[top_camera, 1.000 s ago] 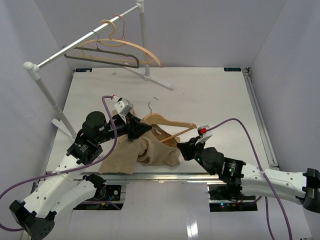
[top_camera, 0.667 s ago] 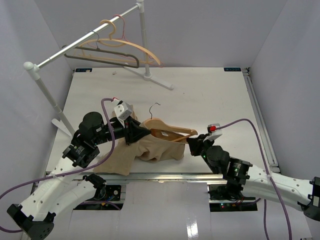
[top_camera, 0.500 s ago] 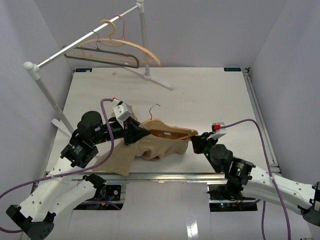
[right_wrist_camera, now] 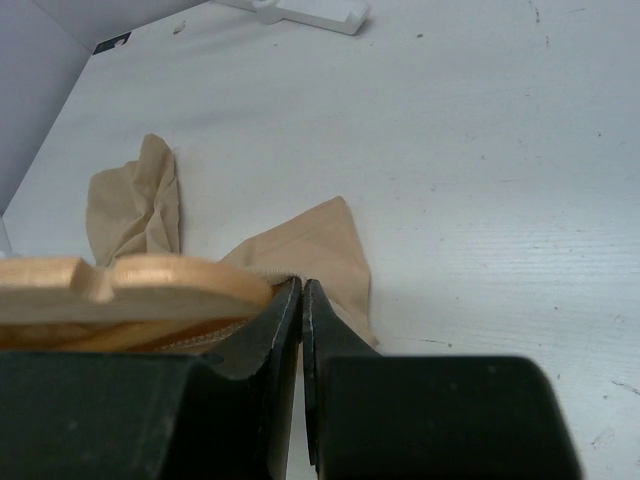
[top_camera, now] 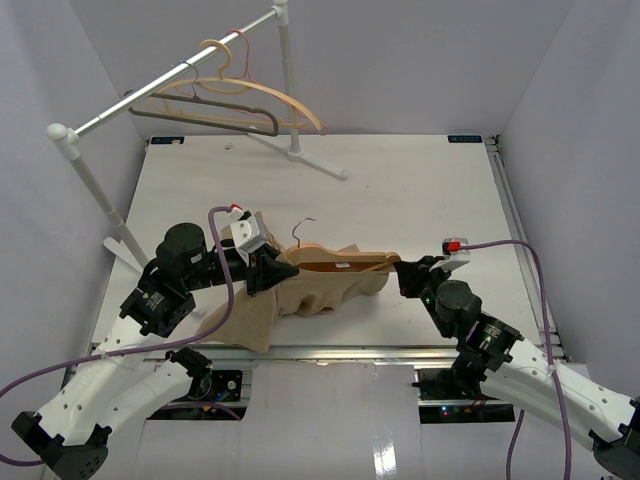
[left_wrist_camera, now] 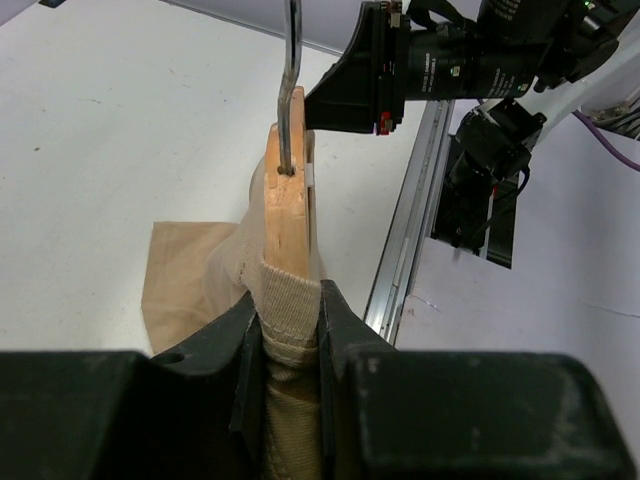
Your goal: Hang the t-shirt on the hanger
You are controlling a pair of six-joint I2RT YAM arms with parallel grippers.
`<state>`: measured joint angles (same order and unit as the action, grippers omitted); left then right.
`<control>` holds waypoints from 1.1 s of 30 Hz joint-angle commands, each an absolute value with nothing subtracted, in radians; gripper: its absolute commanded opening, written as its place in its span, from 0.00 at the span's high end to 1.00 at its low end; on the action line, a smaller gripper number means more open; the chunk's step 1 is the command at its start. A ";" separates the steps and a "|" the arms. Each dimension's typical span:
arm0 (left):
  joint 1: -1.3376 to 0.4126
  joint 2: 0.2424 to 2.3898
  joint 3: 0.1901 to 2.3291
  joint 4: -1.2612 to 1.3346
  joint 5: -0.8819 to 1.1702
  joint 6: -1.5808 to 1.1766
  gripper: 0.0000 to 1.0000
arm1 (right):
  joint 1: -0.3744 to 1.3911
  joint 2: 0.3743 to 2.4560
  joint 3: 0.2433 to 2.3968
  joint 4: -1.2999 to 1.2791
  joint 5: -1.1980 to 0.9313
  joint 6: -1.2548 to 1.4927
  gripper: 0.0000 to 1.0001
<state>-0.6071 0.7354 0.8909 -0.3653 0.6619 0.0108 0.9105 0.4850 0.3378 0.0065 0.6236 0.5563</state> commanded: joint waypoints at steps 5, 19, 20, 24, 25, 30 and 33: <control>-0.609 0.720 0.950 -0.425 0.649 0.071 1.00 | 0.802 0.454 0.385 -0.077 0.655 0.506 0.92; -0.609 0.877 0.975 -0.411 0.633 0.092 1.00 | 0.767 0.561 0.664 -0.161 0.245 0.260 0.92; -0.609 0.902 0.978 -0.402 0.637 0.088 1.00 | 0.767 0.579 0.715 -0.179 0.188 0.239 0.92; -0.611 0.960 0.990 -0.369 0.677 0.069 1.00 | 0.769 0.673 0.860 -0.285 0.034 0.203 0.92; -0.611 0.972 0.989 -0.360 0.699 0.064 1.00 | 0.769 0.691 0.888 -0.296 -0.019 0.200 0.92; -0.611 1.000 0.913 -0.210 0.927 0.025 1.00 | 0.772 0.745 0.986 -0.368 -0.252 0.196 0.92; -0.611 1.047 0.922 -0.215 1.008 0.011 1.00 | 0.770 0.727 0.980 -0.431 -0.191 0.135 0.92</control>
